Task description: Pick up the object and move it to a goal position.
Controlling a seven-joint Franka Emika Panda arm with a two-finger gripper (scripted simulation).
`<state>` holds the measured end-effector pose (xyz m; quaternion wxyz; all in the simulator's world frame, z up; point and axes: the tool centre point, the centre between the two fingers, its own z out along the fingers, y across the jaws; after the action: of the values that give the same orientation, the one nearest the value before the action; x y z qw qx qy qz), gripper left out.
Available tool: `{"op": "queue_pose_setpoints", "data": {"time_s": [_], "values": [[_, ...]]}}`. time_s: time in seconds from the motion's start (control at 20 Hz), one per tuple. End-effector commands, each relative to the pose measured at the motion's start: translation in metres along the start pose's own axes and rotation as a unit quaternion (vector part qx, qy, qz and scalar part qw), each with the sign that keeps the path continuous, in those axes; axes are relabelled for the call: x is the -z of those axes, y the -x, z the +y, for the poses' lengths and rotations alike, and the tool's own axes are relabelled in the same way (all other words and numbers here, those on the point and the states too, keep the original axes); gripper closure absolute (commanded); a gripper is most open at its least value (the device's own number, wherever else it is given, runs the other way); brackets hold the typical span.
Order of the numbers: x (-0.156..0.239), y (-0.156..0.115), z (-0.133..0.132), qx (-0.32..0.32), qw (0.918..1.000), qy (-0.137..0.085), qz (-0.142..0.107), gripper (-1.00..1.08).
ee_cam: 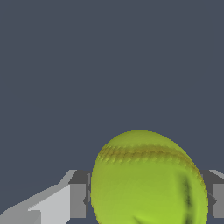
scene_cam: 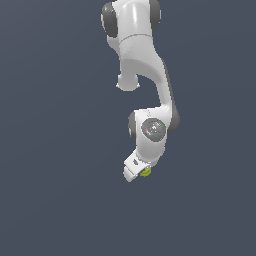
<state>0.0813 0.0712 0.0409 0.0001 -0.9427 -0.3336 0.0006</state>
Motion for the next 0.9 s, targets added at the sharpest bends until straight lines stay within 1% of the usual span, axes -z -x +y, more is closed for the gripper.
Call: {"op": "queue_pose_setpoints", "data": {"time_s": [0.0, 0.25, 0.45, 0.65, 0.85], "values": [[0.001, 0.000, 0.000, 0.000, 1.0000, 0.000, 0.001, 1.08], [0.001, 0.000, -0.001, 0.000, 1.0000, 0.000, 0.000, 1.08], [0.009, -0.003, -0.008, 0.000, 1.0000, 0.000, 0.000, 1.08], [0.025, -0.007, -0.024, 0.000, 1.0000, 0.000, 0.000, 1.08], [0.050, -0.015, -0.048, 0.000, 1.0000, 0.000, 0.000, 1.08]]}}
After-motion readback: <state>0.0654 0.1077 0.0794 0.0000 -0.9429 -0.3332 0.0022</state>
